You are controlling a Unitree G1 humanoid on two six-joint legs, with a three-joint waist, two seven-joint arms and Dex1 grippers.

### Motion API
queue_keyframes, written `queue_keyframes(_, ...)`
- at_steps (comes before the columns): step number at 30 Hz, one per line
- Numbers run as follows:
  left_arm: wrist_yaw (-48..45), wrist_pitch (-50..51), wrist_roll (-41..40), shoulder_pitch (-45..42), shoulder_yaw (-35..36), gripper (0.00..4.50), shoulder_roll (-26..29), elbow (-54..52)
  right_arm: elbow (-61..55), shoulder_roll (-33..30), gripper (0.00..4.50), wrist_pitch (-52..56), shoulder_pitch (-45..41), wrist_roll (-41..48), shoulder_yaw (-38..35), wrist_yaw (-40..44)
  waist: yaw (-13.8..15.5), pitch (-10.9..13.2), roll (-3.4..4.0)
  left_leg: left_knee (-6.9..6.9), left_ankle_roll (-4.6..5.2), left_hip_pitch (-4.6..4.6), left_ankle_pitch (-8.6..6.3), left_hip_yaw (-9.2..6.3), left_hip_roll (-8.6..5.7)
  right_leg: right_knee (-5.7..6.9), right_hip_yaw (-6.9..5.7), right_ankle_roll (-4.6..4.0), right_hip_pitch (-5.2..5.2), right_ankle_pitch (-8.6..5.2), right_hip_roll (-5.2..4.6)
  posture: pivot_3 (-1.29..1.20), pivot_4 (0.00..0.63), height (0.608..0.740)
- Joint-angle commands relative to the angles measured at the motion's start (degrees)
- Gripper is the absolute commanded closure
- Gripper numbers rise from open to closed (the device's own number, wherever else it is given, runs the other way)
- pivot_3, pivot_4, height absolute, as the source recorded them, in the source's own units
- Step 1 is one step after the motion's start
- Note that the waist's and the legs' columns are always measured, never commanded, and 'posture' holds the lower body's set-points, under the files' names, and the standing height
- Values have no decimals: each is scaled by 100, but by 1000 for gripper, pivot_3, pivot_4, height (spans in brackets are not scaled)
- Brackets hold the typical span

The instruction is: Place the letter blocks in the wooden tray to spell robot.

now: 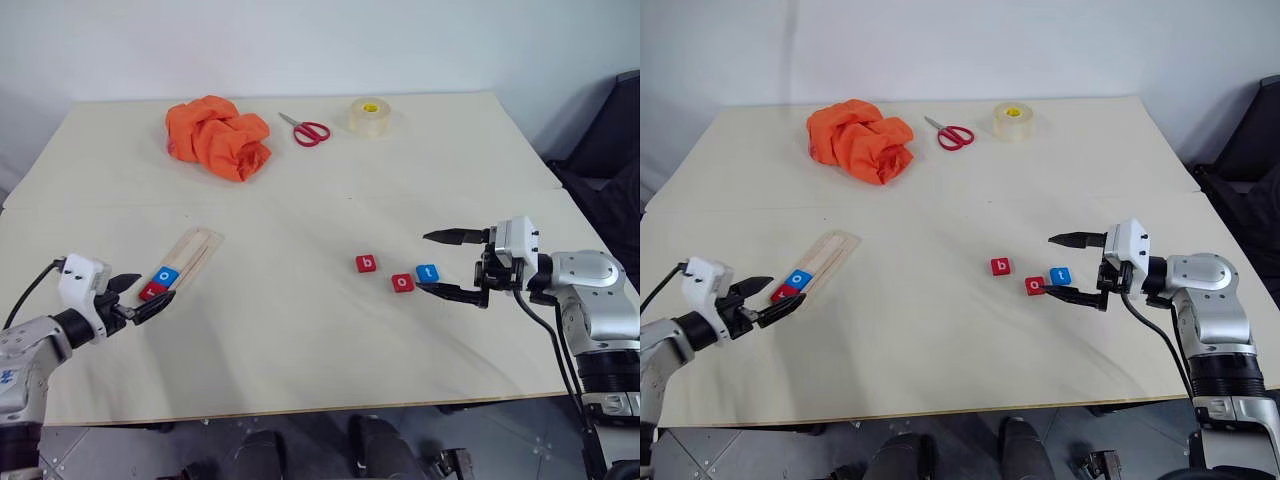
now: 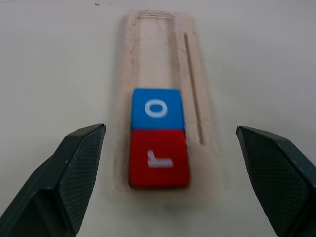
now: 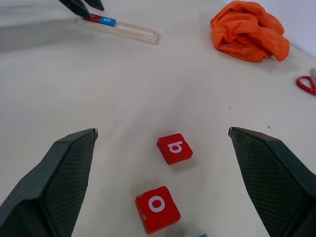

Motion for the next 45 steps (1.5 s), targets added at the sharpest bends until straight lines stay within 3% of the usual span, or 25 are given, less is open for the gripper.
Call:
queue_keyframes(1,-44,15,201,-196,-181,0,62,208,-260,-75,42,37,80,109,-139,-24,-5,0,-1,-1,-1,0,-1,3,0,-1,3,1,-2,0,1,0,150,740)
queue_keyframes(15,-106,323,582,-334,-615,0,54,572,-220,-60,42,-56,139,66,-176,-45,7,0,0,7,-1,15,-4,15,0,23,20,3,-3,0,0,0,150,740)
queue_keyframes(20,11,326,675,-231,-578,1073,1,504,-93,-34,0,-144,64,33,-138,-34,-5,-2,4,6,-2,22,-4,19,0,26,26,3,-3,0,1,0,150,740)
queue_keyframes(27,-336,-286,731,-136,-688,1093,-23,514,69,-43,0,-274,-10,10,-124,11,-1,-3,4,6,-2,22,-4,21,0,26,27,3,-4,-1,0,0,150,740)
queue_keyframes(33,-1246,-882,569,-101,-1016,1093,95,-330,169,-104,0,-328,-58,44,-149,151,19,-2,3,5,-2,15,-5,23,-2,19,27,1,-4,-1,-3,0,150,740)
queue_keyframes(38,-1772,-1053,805,-541,-1786,1093,106,-932,186,-257,0,-357,64,98,-165,486,29,-1,1,6,-1,9,-5,20,-2,14,25,2,-5,-1,-3,0,150,740)
queue_keyframes(45,-1880,-1226,1262,-1457,-2702,1093,-289,-1136,-36,-423,0,-368,496,118,-324,457,-3,0,-1,7,1,7,-6,26,-4,8,31,8,-5,1,6,0,150,740)
